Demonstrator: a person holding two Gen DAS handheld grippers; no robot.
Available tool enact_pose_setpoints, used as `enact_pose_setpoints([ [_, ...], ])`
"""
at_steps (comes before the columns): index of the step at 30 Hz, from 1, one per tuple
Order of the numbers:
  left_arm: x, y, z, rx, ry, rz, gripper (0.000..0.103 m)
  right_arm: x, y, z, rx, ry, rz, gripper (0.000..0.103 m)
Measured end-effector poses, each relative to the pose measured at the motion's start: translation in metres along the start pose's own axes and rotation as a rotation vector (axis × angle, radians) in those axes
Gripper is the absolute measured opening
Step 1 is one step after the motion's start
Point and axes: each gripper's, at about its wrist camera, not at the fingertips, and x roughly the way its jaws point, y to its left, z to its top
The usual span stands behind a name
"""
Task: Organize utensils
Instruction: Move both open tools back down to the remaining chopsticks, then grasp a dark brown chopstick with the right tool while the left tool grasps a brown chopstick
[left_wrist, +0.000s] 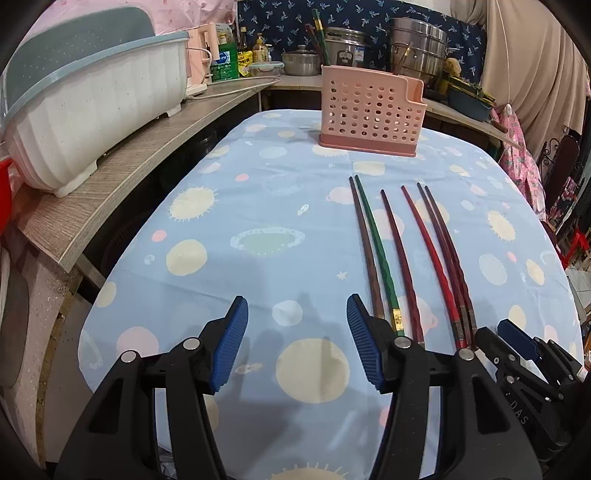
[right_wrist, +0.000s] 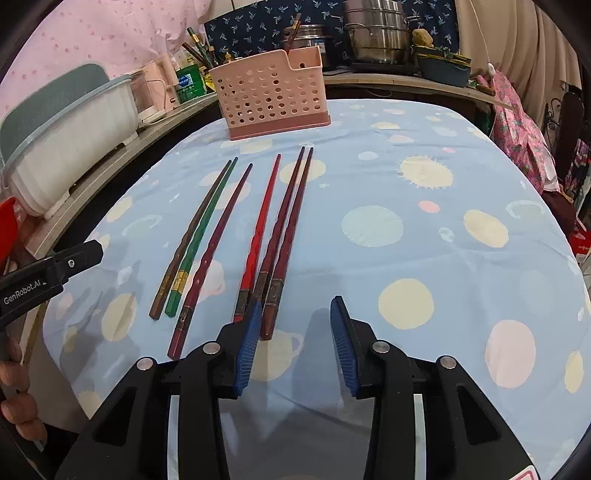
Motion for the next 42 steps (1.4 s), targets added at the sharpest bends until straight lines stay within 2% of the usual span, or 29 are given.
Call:
enact_pose_setpoints([
  [8, 0.005, -0.001, -0.006, -0.009, 0.025, -0.006, 0.055, 0.003, 0.004, 0.0, -0.009, 0.003, 0.004, 0.032],
  [11, 0.006, -0.002, -0.007, -0.011, 0.031, -0.011, 0.059, 0.004, 0.006, 0.001, -0.012, 0.003, 0.0, 0.029],
  [17, 0.008, -0.005, -0.01, -0.004, 0.041, -0.023, 0.06, 0.006, 0.007, 0.0, -0.031, -0.005, -0.023, 0.024],
  [25, 0.011, -0.009, -0.014, -0.008, 0.063, -0.039, 0.065, 0.005, 0.0, -0.001, -0.027, -0.017, -0.044, 0.007],
  [33, 0.021, -0.02, -0.021, 0.0, 0.101, -0.082, 0.065, 0.0, -0.01, -0.003, -0.009, -0.024, -0.053, 0.007],
  [42, 0.038, -0.032, -0.026, 0.03, 0.106, -0.052, 0.065, 0.0, -0.01, -0.005, -0.01, -0.028, -0.054, 0.007],
])
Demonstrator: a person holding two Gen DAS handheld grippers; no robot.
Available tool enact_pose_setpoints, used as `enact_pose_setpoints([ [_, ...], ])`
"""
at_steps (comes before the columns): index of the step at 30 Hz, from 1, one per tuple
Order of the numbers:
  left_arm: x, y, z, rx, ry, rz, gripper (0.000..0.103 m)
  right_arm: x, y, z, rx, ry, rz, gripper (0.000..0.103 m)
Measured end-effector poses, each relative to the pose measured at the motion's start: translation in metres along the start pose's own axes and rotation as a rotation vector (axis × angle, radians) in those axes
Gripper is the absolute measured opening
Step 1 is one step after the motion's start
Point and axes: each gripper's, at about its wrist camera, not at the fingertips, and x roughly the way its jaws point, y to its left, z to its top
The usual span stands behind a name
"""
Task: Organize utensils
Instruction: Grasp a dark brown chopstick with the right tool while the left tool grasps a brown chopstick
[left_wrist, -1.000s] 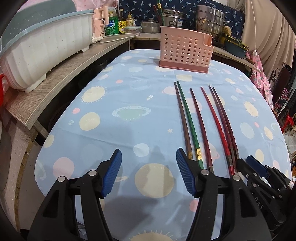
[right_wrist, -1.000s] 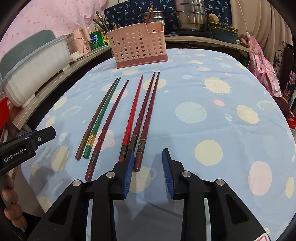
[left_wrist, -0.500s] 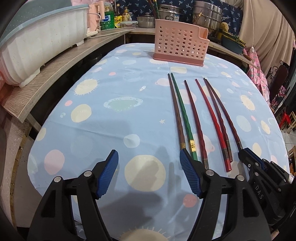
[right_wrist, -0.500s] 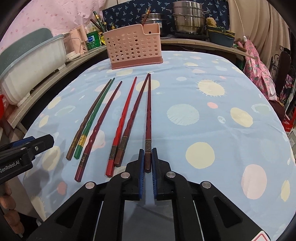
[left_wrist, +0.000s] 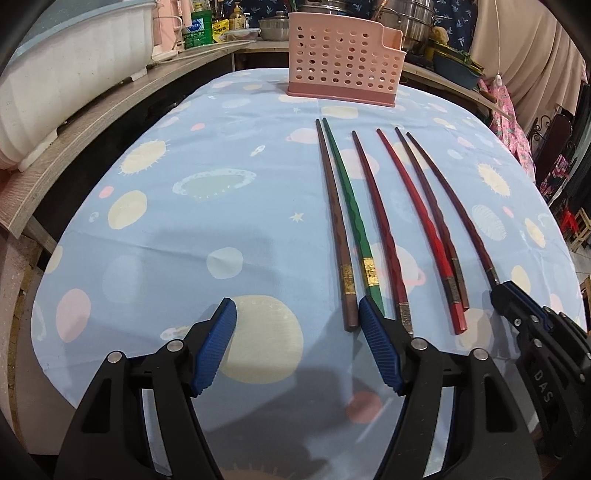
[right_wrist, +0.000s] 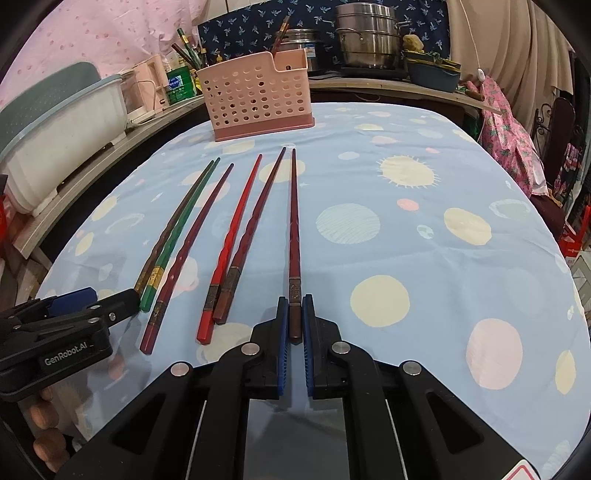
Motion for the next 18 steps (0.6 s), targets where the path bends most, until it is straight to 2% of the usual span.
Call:
enact_pose_setpoints([
  [9, 0.0053, -0.0028, 0.004, 0.01, -0.02, 0.031, 0.065, 0.0, -0.0001, -0.0001, -0.001, -0.001, -0.002, 0.007],
  [12, 0.0059, -0.0034, 0.0058, 0.011, -0.025, 0.034, 0.055, 0.0001, 0.0, -0.0001, -0.002, -0.001, -0.002, 0.007],
  [14, 0.0053, -0.0031, 0.0066, 0.014, -0.028, 0.031, 0.041, 0.0001, 0.0, -0.0002, -0.002, -0.001, -0.002, 0.007],
  [18, 0.0051, 0.0008, 0.0089, 0.008, -0.023, 0.023, 0.02, 0.0003, 0.0002, -0.0001, -0.002, 0.0, -0.002, 0.007],
])
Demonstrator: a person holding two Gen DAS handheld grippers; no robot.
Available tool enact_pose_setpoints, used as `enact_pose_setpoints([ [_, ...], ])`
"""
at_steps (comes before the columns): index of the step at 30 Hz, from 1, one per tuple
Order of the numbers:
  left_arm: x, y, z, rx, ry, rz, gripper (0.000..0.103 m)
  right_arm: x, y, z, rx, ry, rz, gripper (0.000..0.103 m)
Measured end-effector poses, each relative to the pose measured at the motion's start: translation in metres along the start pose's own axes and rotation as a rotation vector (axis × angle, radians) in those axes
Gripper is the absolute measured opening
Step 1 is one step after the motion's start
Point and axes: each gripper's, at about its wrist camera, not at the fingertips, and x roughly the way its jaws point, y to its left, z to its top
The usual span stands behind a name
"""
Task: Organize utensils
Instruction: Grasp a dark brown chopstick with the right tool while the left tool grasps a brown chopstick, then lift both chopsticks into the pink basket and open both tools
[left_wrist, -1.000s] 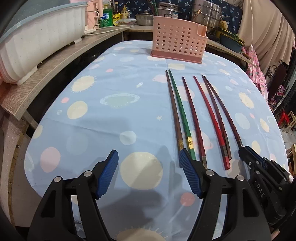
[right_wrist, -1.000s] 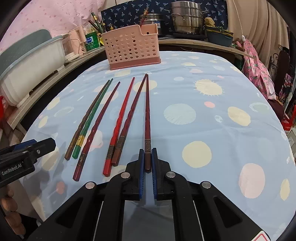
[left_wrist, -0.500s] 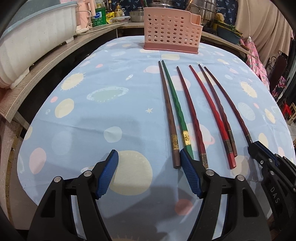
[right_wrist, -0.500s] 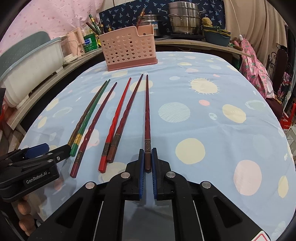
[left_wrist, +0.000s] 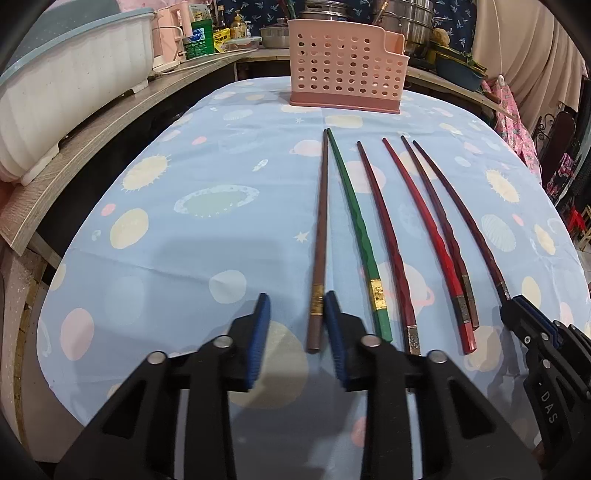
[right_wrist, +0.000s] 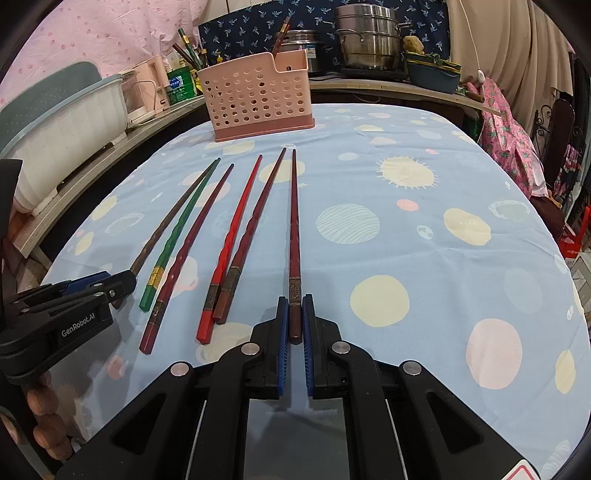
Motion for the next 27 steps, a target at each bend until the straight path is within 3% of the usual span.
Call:
enact_pose_setpoints([
  [1, 0.0, 0.001, 0.001, -0.002, 0.002, -0.002, 0.012, 0.0, 0.0, 0.0, 0.0, 0.0, 0.0, 0.007],
  [2, 0.0, 0.003, 0.001, -0.005, 0.004, -0.005, 0.01, 0.0, 0.0, 0.0, 0.0, 0.0, 0.001, 0.007],
  [15, -0.013, 0.022, 0.008, -0.039, 0.009, -0.032, 0.007, -0.016, -0.008, 0.005, 0.011, -0.006, 0.014, 0.007],
  [27, -0.076, 0.047, 0.046, -0.077, -0.115, -0.084, 0.007, -0.066, -0.026, 0.045, 0.067, -0.132, 0.036, 0.007],
])
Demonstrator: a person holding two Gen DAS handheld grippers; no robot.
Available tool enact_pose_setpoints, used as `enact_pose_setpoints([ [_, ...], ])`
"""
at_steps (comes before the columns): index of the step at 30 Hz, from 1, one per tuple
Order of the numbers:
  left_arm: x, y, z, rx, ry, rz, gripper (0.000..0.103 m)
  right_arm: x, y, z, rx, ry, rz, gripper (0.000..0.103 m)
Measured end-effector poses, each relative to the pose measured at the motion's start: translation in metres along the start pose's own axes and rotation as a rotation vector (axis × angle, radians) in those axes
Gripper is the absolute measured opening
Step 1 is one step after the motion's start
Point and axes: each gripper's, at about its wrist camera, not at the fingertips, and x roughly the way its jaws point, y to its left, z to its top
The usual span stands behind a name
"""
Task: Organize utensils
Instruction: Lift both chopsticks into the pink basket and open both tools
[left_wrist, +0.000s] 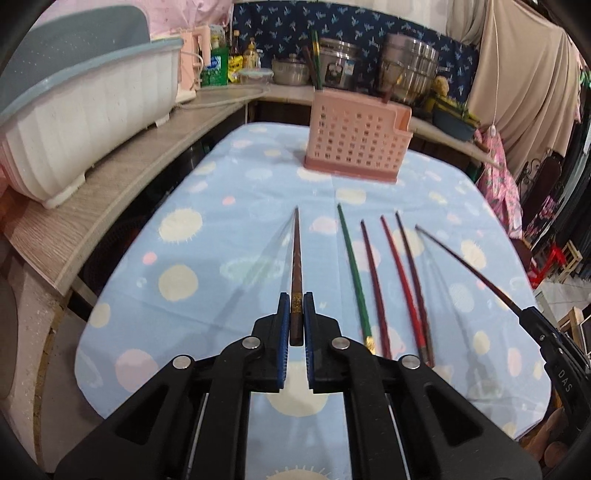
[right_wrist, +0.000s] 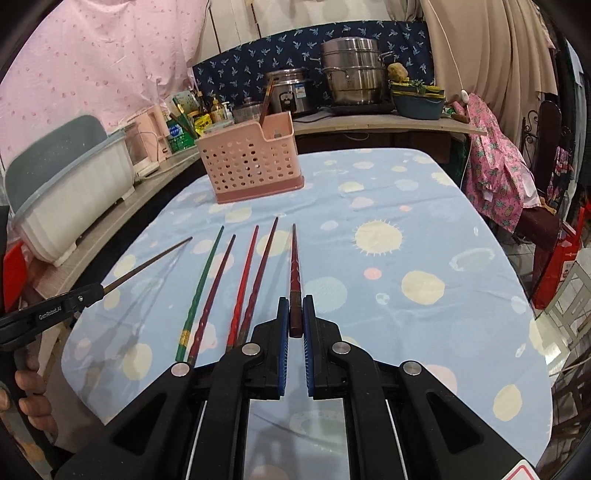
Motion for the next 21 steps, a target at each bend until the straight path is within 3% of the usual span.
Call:
enact_pose_setpoints([
  [10, -0.037, 0.004, 0.06, -0.026, -0.105, -0.033, 0.007, -0.03, -0.004, 0.055, 0.009, -0.125, 0.018, 0.007],
  [21, -0.038, -0.01, 0.141, -0.022, -0.174, -0.064, 0.007, -0.036, 0.0, 0.135, 0.005, -0.235, 0.062, 0.007],
])
